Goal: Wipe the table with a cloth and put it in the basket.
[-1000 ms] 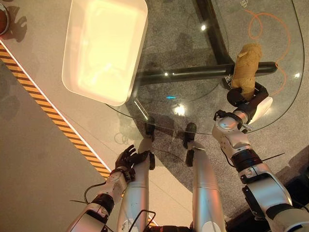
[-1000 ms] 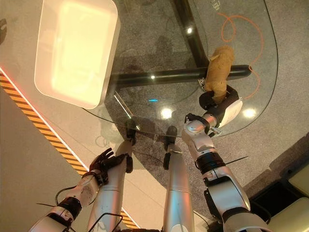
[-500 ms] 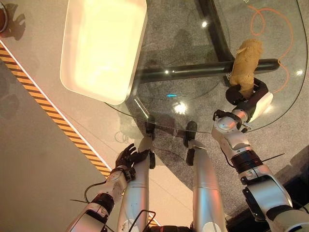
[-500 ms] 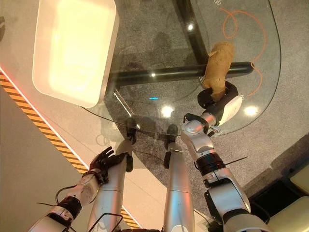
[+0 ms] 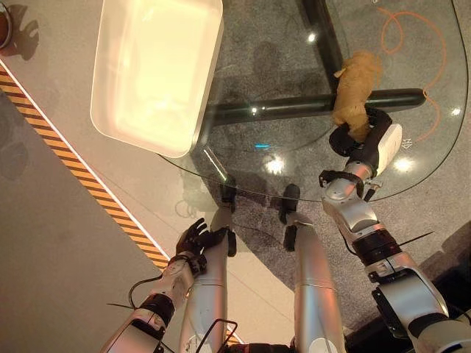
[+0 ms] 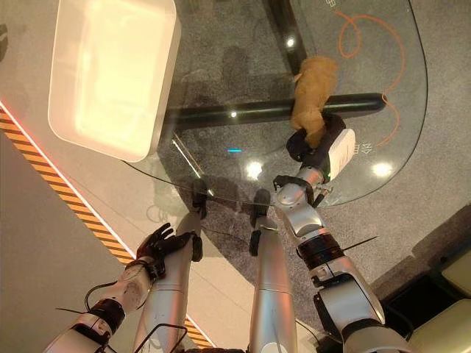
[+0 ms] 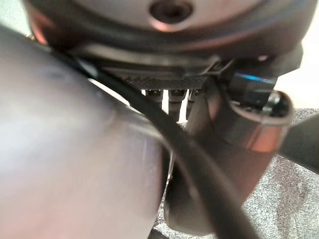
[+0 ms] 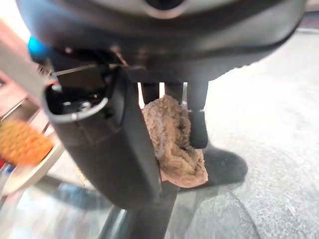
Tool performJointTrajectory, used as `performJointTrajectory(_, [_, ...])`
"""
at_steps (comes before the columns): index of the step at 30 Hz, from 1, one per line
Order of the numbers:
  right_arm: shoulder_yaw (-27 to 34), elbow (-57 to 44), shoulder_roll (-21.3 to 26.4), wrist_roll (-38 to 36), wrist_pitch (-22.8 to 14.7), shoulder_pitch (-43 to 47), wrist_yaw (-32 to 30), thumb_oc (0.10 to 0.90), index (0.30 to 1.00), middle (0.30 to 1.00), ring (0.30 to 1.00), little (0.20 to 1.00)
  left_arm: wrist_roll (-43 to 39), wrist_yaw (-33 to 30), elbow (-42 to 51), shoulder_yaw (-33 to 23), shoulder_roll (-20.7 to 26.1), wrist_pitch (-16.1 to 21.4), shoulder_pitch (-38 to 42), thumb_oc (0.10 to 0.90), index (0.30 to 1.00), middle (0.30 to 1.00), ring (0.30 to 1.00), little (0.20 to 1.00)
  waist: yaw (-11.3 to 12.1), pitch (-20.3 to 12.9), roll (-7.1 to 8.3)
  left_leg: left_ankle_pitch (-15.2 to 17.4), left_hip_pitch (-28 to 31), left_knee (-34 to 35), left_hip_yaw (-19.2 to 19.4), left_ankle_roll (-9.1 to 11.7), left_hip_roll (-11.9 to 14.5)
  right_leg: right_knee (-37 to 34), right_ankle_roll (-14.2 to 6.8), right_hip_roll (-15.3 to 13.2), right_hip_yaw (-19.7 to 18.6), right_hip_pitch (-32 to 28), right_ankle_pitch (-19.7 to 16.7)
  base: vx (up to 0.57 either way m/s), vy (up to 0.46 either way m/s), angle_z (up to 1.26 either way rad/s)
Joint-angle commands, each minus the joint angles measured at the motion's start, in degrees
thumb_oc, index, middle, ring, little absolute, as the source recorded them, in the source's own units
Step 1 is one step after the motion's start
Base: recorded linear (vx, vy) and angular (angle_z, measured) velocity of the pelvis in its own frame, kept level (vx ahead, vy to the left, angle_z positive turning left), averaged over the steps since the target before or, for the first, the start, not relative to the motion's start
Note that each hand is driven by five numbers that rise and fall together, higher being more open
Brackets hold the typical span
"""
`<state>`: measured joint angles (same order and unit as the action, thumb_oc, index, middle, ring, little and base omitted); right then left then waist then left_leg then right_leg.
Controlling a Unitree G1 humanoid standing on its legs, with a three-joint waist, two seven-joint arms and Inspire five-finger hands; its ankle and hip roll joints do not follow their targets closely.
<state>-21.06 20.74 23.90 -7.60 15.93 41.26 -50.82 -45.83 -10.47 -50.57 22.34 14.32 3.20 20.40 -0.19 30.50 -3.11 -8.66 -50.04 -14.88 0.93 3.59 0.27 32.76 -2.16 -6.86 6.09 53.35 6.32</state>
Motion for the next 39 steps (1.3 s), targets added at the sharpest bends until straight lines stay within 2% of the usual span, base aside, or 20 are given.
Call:
performJointTrajectory(1, [-11.0,-8.9,-2.7,3.5,-2.0,2.2,10.5,0.100,0.300,0.300,0.300,0.200,2.2,0.5,-0.9,4.6,-5.8,-1.6,-6.9,0.800,0.900,0.900,0.900,0.900,1.6,-0.7,-0.78,10.3,-3.3,-10.7,3.2,-3.1,-5.1,-11.4,-1.5,1.4,1.8,0.7,-9.0,0.00,0.000,0.00])
performJointTrajectory(8, [-15.4,-9.4,-2.8,6.2,-1.3,3.1,16.9,0.100,0.300,0.300,0.300,0.200,2.3,0.7,-0.1,5.0,-5.7,-1.8,-6.4,0.800,0.900,0.900,0.900,0.900,2.0,-0.7,-0.90,10.3,-3.9,-11.0,3.4,-2.9,-4.8,-10.9,-1.5,1.0,2.3,1.4,-8.8,0.00,0.000,0.00])
performJointTrajectory(21, [-20.2,-9.8,-2.2,6.6,-0.9,4.4,24.2,0.100,0.300,0.300,0.300,0.200,2.1,0.7,-0.1,5.3,-4.8,-2.7,-5.3,0.800,0.900,0.900,0.900,0.900,2.3,-0.7,-1.08,10.2,-4.1,-11.4,3.8,-2.7,-4.6,-10.6,-1.6,0.6,2.8,1.6,-8.7,0.00,0.000,0.00])
performJointTrajectory(39, [-22.9,-13.3,0.2,4.7,-4.0,4.7,32.8,0.100,0.300,0.300,0.300,0.200,2.0,1.5,-0.5,5.4,-3.4,-3.3,-5.1,0.800,0.900,0.900,0.900,0.900,2.5,-0.7,-0.71,10.4,-4.3,-11.9,4.0,-2.7,-4.3,-9.9,-1.7,-0.1,3.4,1.8,-8.5,0.00,0.000,0.00])
